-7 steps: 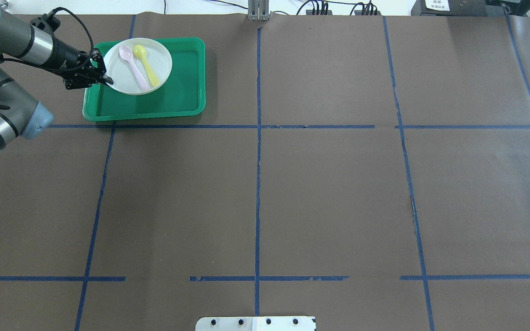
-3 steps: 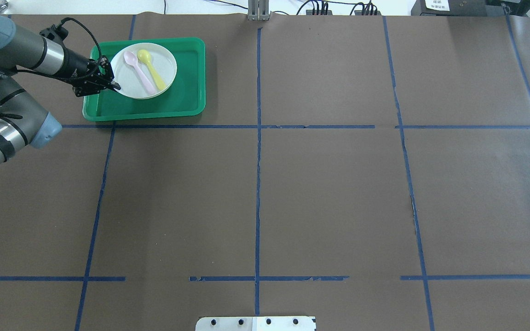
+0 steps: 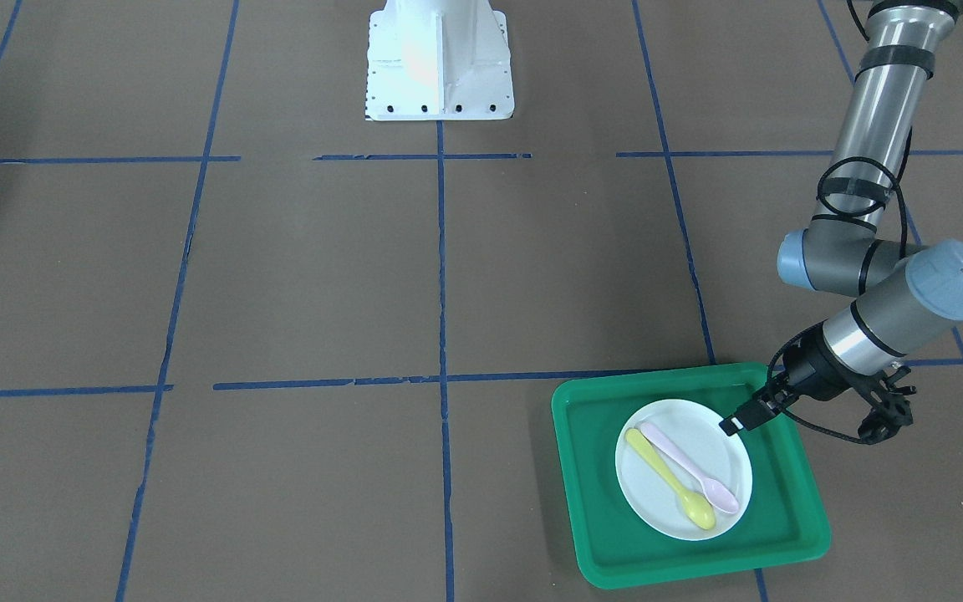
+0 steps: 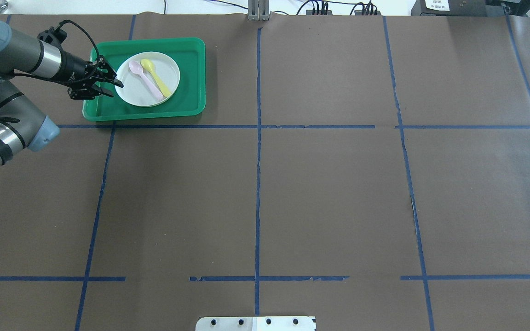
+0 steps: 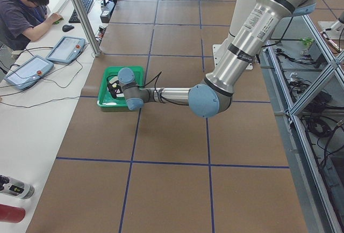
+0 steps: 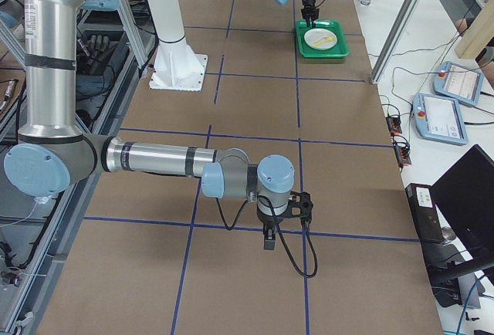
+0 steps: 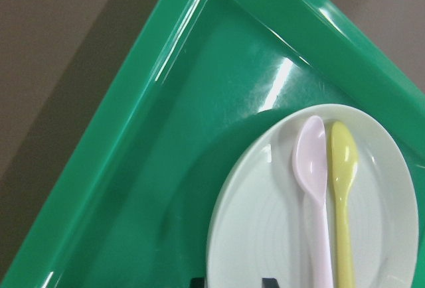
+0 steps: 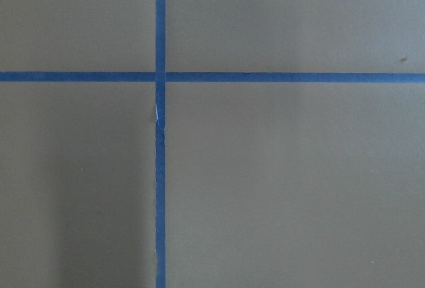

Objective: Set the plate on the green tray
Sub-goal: 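Open the left gripper to release the plate rim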

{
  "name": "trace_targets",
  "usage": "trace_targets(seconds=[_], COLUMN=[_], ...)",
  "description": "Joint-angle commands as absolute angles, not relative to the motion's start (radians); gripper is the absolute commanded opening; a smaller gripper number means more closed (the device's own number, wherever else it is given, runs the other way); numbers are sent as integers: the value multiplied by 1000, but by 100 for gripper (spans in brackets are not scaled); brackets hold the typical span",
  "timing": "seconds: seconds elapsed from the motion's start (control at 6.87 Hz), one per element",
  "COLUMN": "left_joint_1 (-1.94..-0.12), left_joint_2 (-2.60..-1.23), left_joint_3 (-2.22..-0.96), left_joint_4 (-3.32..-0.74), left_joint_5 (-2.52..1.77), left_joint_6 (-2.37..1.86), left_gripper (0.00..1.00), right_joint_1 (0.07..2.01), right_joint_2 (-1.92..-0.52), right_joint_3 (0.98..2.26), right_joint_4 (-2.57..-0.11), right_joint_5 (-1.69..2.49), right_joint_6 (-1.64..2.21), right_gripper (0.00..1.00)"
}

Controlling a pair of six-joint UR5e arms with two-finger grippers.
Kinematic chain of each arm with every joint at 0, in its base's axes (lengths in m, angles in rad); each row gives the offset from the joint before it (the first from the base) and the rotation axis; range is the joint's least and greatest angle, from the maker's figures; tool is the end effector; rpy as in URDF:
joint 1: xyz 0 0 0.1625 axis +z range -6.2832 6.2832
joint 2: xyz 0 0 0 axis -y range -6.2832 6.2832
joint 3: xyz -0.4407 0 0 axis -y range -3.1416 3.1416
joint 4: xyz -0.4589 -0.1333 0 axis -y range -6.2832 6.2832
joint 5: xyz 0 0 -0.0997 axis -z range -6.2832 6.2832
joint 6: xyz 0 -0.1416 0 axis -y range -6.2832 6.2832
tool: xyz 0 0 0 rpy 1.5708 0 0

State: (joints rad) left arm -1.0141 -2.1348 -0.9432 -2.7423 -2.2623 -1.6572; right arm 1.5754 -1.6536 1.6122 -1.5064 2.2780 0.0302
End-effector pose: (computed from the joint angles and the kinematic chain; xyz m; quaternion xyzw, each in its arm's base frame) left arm 0.4050 -0.7322 0.5236 -0.0363 0.5716 -0.2664 0.7752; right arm 0.0437 -0.5240 0.7260 0.0064 -0.3464 0.0123 0.9380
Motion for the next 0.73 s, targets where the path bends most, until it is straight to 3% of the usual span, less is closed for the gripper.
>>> trace_targets(seconds=[0.0, 0.29, 0.58], left_joint_1=[-1017, -1026, -1086], left_joint_2=[-2129, -2060, -1992], left_joint_3=[-962, -1102, -1327], left_joint_4=[-2743, -2673, -2457], left_joint_5=[-2266, -2264, -2264], left_joint_6=[-1613, -1391, -1192], left_gripper=[100, 100, 100], right_joint_1=[1575, 1575, 1575], right_joint_2=[-1654, -1654, -1654], right_joint_3=[1612, 1612, 1612], right_joint_4=[-1505, -1506, -1506], right_joint_5=[2278, 2278, 2278], right_joint_6=[31, 31, 31], right_gripper=[100, 100, 100])
